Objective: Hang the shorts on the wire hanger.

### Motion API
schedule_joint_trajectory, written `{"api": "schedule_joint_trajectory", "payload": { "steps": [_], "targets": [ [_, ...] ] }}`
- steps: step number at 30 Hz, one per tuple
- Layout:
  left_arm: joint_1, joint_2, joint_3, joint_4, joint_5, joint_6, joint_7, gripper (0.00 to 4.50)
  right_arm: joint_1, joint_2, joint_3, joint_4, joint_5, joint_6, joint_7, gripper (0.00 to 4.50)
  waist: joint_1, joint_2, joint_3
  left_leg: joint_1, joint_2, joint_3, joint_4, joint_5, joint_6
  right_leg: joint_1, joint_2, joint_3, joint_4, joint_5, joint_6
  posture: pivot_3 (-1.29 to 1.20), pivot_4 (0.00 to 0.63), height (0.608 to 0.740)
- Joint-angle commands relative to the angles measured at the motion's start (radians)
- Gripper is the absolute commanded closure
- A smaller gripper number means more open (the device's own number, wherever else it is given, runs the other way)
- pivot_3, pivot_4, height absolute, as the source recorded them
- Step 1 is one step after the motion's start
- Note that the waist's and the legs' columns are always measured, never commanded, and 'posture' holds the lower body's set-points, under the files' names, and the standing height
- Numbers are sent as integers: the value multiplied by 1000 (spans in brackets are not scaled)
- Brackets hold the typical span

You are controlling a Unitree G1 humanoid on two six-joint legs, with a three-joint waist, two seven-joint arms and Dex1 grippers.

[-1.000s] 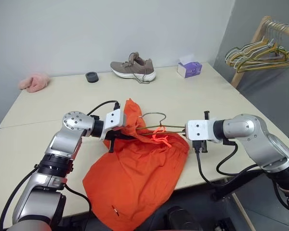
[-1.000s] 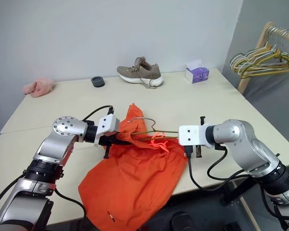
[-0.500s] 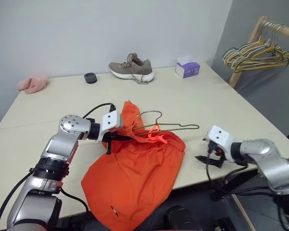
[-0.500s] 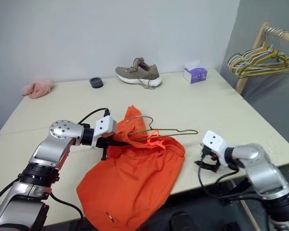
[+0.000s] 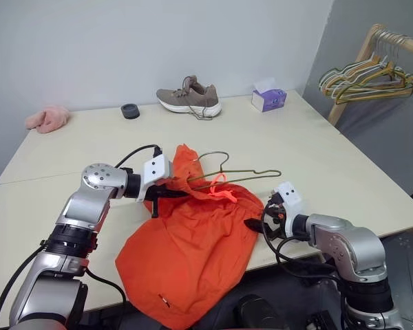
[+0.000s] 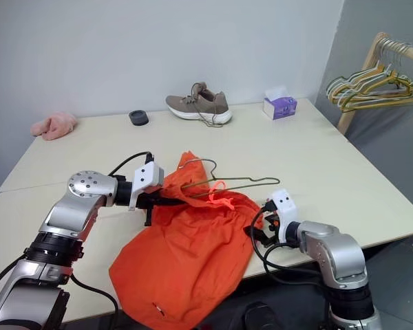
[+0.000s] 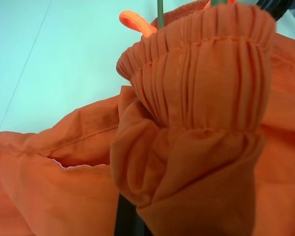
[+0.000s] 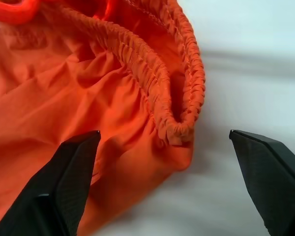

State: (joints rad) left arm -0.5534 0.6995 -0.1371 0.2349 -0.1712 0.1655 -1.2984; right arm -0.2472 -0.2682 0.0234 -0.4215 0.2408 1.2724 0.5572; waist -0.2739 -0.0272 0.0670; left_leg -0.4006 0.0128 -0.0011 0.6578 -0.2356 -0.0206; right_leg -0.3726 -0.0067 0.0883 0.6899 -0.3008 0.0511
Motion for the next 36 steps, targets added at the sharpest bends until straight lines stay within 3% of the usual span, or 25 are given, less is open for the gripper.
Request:
{"api": "schedule_joint_trajectory", "payload": {
  "steps": [1,11,20,36],
  "targets": [
    [-13,15,44,-35,-36,16,9,4500,-14,13,15,2,4,-43,-52,938,0,0,0,0,0,0,0,0,0,0,0,0,0,0,0,-241,24,740],
    [48,89,115,-160,-204,269,-48,4500,2,-64,37,27,-31,-222,-108,4481,0,0,0,0,0,0,0,0,0,0,0,0,0,-2,3,-242,25,740],
    [77,247,92,-188,-238,301,-189,4500,-47,-156,-62,82,19,-257,-100,4481,3,0,1,0,0,1,-1,0,0,0,0,0,-1,-2,3,-231,26,740],
    [64,277,45,-72,-112,146,-182,4500,-61,-183,-94,50,50,-259,-128,4481,16,0,1,0,0,2,-1,0,0,-1,0,1,-2,-2,3,-235,21,740]
  ]
}}
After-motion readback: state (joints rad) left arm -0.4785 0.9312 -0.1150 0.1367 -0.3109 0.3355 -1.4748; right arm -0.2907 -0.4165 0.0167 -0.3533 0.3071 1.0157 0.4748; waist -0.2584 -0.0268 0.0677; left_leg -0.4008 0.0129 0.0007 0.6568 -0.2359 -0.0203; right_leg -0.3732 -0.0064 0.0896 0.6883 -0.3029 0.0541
